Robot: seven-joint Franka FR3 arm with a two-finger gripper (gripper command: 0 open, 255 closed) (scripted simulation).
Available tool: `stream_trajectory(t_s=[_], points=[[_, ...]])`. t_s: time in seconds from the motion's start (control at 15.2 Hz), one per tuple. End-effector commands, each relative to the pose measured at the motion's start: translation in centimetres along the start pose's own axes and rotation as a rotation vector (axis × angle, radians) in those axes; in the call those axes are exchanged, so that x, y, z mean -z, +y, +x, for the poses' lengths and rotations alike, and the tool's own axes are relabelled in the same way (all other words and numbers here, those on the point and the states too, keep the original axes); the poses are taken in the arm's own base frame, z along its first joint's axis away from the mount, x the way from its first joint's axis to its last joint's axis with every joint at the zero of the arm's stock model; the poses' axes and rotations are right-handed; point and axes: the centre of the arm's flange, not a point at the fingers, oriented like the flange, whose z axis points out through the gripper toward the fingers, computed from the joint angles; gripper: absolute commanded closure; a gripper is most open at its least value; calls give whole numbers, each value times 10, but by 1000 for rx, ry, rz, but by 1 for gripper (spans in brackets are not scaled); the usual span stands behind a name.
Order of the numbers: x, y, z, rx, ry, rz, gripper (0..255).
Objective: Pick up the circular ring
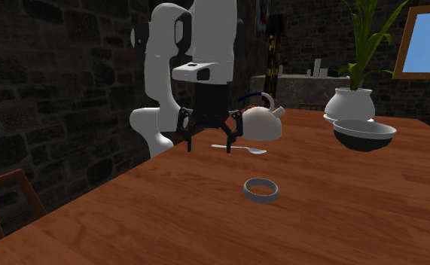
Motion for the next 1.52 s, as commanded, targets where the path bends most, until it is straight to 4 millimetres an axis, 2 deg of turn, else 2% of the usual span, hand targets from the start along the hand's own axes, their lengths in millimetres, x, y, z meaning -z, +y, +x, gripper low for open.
stream_trajectory(t_s=[0.0, 0.4, 0.86, 1.06, 1.12, 1.45], points=[[-8, -19, 15, 0, 0, 4, 0], [-29, -82, 55, 5, -3, 12, 0], [-66, -84, 55, 5, -3, 12, 0], [-69, -84, 55, 5, -3, 12, 0], [-68, -84, 55, 5, -3, 12, 255], [-68, -84, 54, 5, -3, 12, 255]])
